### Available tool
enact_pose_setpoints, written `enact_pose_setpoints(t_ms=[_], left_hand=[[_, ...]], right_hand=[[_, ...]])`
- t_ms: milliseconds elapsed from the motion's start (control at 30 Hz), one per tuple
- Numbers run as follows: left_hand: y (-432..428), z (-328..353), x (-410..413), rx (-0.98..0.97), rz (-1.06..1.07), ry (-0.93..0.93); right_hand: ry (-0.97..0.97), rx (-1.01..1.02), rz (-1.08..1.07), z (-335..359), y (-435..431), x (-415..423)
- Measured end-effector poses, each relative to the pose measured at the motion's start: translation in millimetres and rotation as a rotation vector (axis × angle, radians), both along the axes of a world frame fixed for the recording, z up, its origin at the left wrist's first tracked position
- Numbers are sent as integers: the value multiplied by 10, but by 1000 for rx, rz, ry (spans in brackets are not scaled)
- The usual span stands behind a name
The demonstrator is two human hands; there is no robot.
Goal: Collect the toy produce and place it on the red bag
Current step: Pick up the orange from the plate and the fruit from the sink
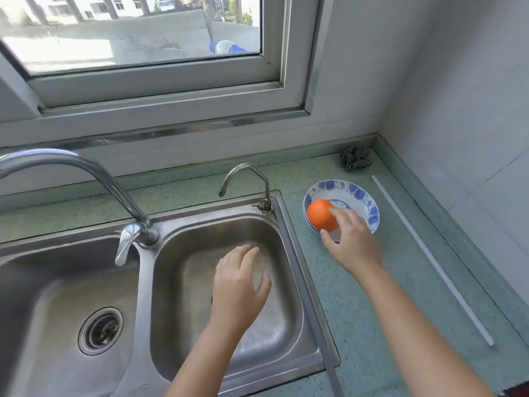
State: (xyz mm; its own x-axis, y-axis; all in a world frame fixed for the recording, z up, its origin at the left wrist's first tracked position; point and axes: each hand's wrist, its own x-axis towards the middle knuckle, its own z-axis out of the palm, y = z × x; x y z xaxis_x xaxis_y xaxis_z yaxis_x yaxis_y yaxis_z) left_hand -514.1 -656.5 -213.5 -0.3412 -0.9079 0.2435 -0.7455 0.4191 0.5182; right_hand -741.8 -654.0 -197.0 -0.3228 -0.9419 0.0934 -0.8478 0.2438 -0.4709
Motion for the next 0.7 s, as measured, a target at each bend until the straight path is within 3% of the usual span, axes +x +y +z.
enact_pose_setpoints(t_ms=[300,700], left_hand=[[-251,-82,-239,0,34,0],[-329,-291,-132,49,97,3]], right_hand=[[-136,97,-16,-256,-420,-240],[-252,38,-39,-403,-575,-182]])
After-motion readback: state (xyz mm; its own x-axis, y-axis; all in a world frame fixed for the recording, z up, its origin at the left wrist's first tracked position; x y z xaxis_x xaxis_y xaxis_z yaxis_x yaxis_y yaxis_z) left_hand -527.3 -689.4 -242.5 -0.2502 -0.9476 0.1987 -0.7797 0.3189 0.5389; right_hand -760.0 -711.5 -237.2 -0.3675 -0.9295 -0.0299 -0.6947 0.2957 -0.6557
